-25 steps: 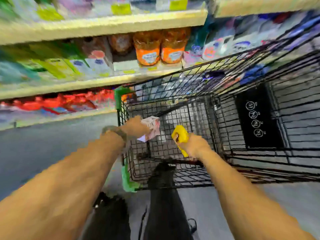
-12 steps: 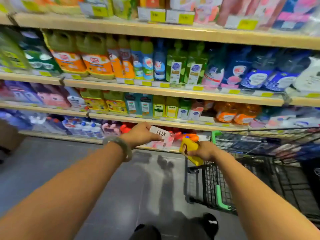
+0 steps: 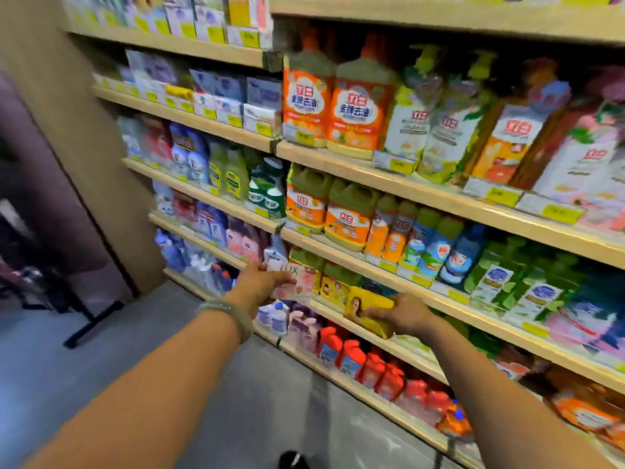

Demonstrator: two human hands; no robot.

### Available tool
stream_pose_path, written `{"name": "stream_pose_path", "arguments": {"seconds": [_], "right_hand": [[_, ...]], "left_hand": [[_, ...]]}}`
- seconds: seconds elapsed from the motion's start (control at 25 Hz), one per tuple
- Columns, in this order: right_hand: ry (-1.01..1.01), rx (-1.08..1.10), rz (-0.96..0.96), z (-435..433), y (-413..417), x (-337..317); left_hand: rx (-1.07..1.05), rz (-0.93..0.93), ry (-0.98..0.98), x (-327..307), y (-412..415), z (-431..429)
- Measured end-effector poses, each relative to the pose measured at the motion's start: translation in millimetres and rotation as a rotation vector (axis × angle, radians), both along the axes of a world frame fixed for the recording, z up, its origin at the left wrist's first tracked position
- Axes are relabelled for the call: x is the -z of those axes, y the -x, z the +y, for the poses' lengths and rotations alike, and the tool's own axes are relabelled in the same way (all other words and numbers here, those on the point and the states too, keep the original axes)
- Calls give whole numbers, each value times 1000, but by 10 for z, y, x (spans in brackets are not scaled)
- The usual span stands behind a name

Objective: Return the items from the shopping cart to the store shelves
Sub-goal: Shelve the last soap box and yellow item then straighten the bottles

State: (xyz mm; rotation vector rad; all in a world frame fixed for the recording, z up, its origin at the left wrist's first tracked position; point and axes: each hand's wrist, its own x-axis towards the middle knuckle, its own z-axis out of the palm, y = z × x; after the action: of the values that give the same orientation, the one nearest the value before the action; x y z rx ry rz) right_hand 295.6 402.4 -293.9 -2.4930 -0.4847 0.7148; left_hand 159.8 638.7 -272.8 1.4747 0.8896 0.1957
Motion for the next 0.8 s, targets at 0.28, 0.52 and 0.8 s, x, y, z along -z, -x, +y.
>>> {"name": "stream_pose_path", "arguments": {"seconds": [0.28,0.52,0.8], "right_hand": [[-239,-98,-26,1715,-810,-429],[-324,-166,137,2994,-931,-575],[-237,-255,73,4299,-893,-588]], "left_hand": [[-139,-64,-87,-573,-179,1412],[-336,-200,-67,-557,-298,2345],[-429,-303,40,-601,-393,3766]]}}
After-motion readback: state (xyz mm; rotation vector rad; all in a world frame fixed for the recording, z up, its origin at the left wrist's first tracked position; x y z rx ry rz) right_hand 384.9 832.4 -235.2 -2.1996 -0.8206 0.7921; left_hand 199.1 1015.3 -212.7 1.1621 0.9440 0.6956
